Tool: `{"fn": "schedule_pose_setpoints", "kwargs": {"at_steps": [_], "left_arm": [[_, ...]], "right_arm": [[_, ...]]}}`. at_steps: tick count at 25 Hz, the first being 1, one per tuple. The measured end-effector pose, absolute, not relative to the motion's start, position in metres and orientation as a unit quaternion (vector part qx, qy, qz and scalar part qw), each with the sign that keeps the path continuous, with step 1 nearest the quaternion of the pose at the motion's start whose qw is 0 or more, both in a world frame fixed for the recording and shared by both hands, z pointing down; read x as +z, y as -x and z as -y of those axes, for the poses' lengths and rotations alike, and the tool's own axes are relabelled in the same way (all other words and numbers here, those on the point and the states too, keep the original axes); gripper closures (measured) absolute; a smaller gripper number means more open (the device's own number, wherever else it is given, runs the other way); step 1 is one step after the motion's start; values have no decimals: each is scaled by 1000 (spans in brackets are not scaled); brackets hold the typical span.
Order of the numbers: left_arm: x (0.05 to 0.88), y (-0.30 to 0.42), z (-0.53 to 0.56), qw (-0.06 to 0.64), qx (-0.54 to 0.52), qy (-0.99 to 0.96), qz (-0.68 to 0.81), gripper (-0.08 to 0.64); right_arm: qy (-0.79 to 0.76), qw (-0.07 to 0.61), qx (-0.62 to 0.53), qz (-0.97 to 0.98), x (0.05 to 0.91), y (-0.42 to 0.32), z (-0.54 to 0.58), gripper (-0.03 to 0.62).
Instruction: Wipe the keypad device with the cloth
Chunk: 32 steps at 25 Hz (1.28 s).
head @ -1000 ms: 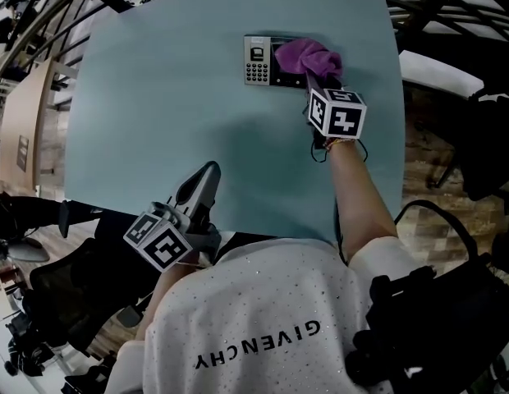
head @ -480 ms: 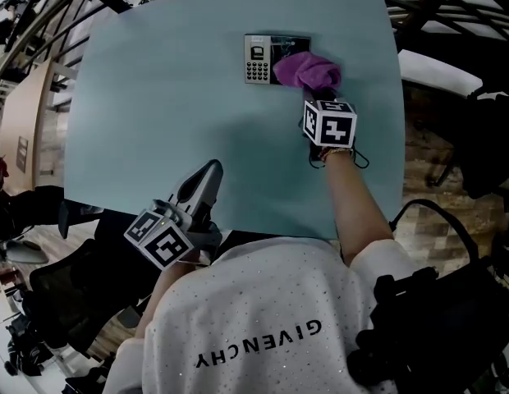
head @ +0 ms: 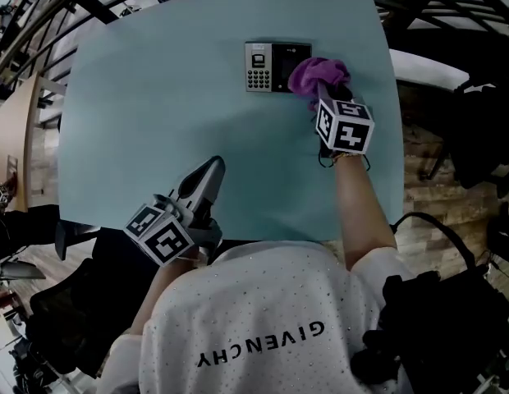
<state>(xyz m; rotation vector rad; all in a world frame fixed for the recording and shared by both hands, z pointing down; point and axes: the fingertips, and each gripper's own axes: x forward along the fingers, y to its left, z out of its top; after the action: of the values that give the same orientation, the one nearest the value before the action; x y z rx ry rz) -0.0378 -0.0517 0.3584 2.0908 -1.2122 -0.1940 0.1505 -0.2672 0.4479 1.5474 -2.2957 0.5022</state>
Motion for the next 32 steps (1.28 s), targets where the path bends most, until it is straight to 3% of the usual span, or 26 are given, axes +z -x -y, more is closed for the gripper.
{"fn": "schedule_pose_setpoints", "kwargs": {"at_steps": [4,6,15,32], "left_arm": [[363,62,54,347,-63,-818,454,560],[366,78,58,361,-67,-815,449,560],[376,134,65,379,-64,-812,440,560],[391,194,69,396,-105,-801,436,560]], "right_arm": [[-583,55,126,801,356,-159,304,529],[-580,39,112,806,332,-151,318,529],[-558,228,86,793,397,-88,341,528],[-503,298,52,809,414,16,333,528]]}}
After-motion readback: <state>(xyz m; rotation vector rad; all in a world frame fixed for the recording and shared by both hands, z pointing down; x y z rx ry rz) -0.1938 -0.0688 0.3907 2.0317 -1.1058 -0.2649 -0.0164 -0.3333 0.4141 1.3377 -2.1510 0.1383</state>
